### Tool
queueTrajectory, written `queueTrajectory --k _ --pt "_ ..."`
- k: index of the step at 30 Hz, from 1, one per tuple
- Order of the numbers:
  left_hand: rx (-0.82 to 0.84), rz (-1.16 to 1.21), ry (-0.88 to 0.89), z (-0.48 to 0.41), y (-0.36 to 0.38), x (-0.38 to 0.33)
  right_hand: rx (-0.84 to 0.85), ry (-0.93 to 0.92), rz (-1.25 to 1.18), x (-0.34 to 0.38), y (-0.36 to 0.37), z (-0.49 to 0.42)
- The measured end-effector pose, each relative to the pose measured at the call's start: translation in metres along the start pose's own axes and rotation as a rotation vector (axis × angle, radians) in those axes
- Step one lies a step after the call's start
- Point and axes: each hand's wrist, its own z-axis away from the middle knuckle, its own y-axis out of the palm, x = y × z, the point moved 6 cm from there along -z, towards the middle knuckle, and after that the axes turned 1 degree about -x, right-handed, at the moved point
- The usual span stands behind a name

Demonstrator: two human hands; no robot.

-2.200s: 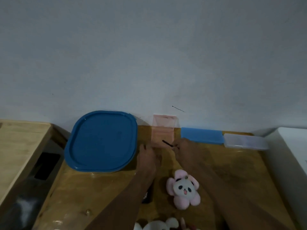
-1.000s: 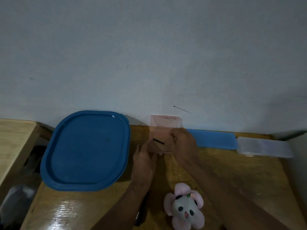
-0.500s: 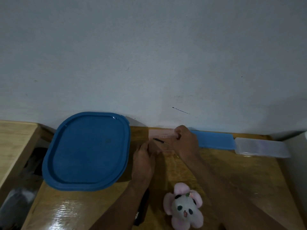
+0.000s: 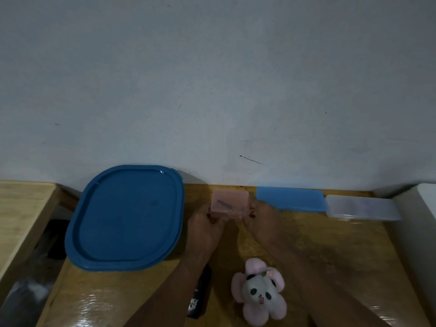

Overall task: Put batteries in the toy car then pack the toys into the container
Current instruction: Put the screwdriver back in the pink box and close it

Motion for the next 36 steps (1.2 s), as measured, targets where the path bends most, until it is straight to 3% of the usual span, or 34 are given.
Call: queueTrajectory --k 3,8,18,36 --pt "0.020 0.093 0.009 0.003 -0.004 -0.003 -0.014 0.030 -0.063 -0.004 0.001 0.003" --pt "-0.017 0.033 0.059 0.002 -0.008 -0.001 0.005 0.044 -0.009 -0.009 0.004 0.003" --pt "-0.016 0.005 0.049 0.000 -0.007 0.005 0.020 -0.060 0.091 -0.016 0.009 0.001" --pt "-0.066 0.192 0.036 0.002 -0.003 0.006 0.028 -0.168 0.063 -0.019 0.012 0.002"
